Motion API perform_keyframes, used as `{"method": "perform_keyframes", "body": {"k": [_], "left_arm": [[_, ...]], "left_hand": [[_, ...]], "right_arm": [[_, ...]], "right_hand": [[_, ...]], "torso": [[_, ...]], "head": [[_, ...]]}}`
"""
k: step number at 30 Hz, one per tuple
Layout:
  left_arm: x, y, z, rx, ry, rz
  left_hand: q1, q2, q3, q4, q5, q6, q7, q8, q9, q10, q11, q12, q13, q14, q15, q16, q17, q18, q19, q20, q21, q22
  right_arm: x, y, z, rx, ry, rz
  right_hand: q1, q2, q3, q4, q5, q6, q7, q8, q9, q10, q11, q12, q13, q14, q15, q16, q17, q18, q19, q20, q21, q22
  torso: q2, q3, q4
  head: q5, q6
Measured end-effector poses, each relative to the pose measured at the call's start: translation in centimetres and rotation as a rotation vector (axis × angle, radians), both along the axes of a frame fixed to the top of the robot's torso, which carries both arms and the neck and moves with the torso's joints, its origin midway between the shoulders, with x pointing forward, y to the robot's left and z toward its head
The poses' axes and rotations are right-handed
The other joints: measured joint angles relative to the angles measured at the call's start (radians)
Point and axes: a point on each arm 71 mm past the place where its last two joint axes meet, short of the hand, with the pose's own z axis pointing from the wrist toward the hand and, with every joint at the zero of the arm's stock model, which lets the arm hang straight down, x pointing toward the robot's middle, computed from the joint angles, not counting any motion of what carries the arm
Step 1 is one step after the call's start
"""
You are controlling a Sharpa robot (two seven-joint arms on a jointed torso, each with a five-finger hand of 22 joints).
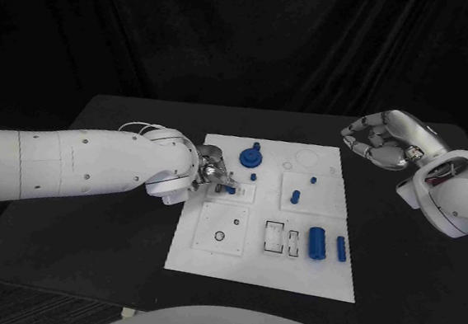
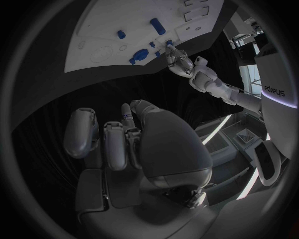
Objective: Assemble the parts on the task board
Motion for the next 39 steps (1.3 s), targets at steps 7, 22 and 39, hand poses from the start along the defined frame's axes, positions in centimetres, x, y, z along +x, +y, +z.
{"method": "perform_keyframes", "body": {"k": [7, 22, 39], "left_arm": [[0.10, -0.10, -0.08, 0.001, -0.001, 0.000], [0.07, 0.02, -0.15, -0.001, -0.003, 0.001], [0.21, 0.13, -0.30, -0.002, 0.000, -0.008]], "left_hand": [[-0.001, 0.001, -0.023, 0.023, -0.036, 0.000, 0.000, 0.010, 0.000, 0.003, 0.003, 0.000, 0.000, 0.000, 0.000, 0.000, 0.000, 0.000, 0.000, 0.000, 0.000, 0.000], [-0.050, -0.003, -0.109, 0.109, -0.111, -0.011, 0.003, 0.032, -0.009, 0.000, 0.007, 0.000, 0.000, 0.000, 0.000, 0.000, 0.000, 0.000, -0.004, 0.004, 0.000, 0.000], [-0.085, 0.019, -0.196, 0.195, -0.090, -0.003, -0.004, 0.085, 0.009, 0.000, 0.007, 0.000, 0.000, 0.000, 0.000, 0.000, 0.000, 0.000, -0.004, 0.004, -0.006, 0.000]], "right_arm": [[-0.01, -0.01, -0.03, 0.000, 0.001, 0.000], [-0.02, -0.12, -0.23, -0.001, 0.004, -0.003], [-0.02, -0.18, -0.32, -0.002, 0.006, -0.004]], "right_hand": [[0.000, 0.000, 0.000, 0.000, 0.000, 0.000, 0.000, 0.000, 0.000, 0.000, 0.000, 0.000, 0.000, 0.000, 0.000, 0.000, 0.000, 0.000, 0.000, 0.000, 0.000, 0.000], [0.000, 0.000, 0.003, -0.003, 0.000, 0.000, 0.000, 0.000, 0.000, 0.000, 0.000, 0.000, 0.000, 0.000, 0.000, 0.000, 0.000, 0.000, 0.000, 0.000, 0.000, 0.001], [0.000, 0.000, 0.003, -0.003, 0.000, 0.000, 0.000, 0.000, 0.000, 0.000, 0.000, 0.000, 0.000, 0.000, 0.000, 0.000, 0.000, 0.000, 0.000, 0.000, 0.000, 0.001]], "torso": [[0.000, 0.0000, 0.0001], [0.000, -0.0005, -0.0001], [0.000, -0.0003, 0.0001]], "head": [[0.000, 0.000], [0.001, 0.000], [0.001, 0.000]]}}
